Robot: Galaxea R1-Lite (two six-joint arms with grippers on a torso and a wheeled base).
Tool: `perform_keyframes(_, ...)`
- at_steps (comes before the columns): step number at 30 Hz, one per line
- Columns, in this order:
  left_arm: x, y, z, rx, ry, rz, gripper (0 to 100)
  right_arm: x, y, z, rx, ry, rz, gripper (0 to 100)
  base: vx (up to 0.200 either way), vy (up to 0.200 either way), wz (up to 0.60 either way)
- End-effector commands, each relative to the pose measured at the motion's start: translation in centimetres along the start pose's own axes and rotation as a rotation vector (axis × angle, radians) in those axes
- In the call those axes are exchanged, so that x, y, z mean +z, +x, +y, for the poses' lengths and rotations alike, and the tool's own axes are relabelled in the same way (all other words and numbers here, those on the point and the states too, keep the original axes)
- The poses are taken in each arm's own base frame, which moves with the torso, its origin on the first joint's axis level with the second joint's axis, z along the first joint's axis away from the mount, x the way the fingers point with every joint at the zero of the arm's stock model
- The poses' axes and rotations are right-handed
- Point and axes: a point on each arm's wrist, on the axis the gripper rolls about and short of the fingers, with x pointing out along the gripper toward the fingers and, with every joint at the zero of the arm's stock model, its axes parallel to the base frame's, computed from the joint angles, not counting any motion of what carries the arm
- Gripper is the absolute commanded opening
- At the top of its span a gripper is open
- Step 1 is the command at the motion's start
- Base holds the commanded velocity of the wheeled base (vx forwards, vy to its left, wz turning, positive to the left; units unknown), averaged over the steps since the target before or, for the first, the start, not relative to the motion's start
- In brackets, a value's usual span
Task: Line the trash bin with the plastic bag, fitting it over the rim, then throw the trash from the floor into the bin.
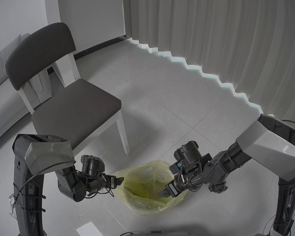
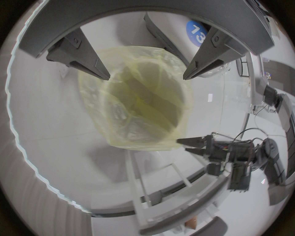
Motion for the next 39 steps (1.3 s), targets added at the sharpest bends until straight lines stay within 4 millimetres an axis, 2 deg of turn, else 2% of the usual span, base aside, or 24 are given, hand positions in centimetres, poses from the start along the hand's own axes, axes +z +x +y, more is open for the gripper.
perform_keyframes(1, 0.0, -1.3, 1.2, 0.021, -0.019, -0.029, 100, 0.0, 0.8, 2.7, 0.068, -0.061, -0.013, 100, 0.0, 0.0, 0.0)
perform_keyframes(6, 0.1, -2.9, 1.4, 0.032, -0.023, -0.049, 100, -0.5, 2.7, 3.1, 0.081, -0.074, 0.007, 100, 0.0, 0.0, 0.0)
perform_keyframes(7, 0.6, -3.8, 1.7, 0.037, -0.033, -0.075, 100, -0.5, 3.7, 3.0, 0.08, -0.071, 0.014, 100, 0.0, 0.0, 0.0)
perform_keyframes(11, 1.6, -5.7, 1.7, 0.035, -0.036, -0.118, 100, -0.4, 4.8, 2.9, 0.081, -0.075, 0.017, 100, 0.0, 0.0, 0.0)
perform_keyframes(14, 1.7, -6.4, 1.6, 0.034, -0.035, -0.126, 100, -0.4, 5.1, 3.0, 0.085, -0.084, 0.018, 100, 0.0, 0.0, 0.0)
perform_keyframes(19, 1.3, -6.3, 1.5, 0.034, -0.033, -0.112, 100, -0.4, 5.6, 3.7, 0.103, -0.107, 0.028, 100, 0.0, 0.0, 0.0)
perform_keyframes(25, 1.0, -5.8, 1.2, 0.025, -0.025, -0.115, 100, -0.7, 7.5, 4.7, 0.112, -0.127, 0.044, 100, 0.0, 0.0, 0.0)
perform_keyframes(30, 1.2, -6.0, 1.3, 0.025, -0.026, -0.129, 100, -0.6, 7.5, 5.0, 0.112, -0.146, 0.063, 100, 0.0, 0.0, 0.0)
perform_keyframes(31, 1.2, -6.0, 1.3, 0.025, -0.028, -0.129, 100, -0.6, 7.4, 5.0, 0.112, -0.149, 0.065, 0, 0.0, 0.0, 0.0)
perform_keyframes(39, 1.3, -6.6, 1.3, 0.022, -0.027, -0.15, 100, -0.7, 6.6, 5.5, 0.112, -0.175, 0.164, 0, 0.0, 0.0, 0.0)
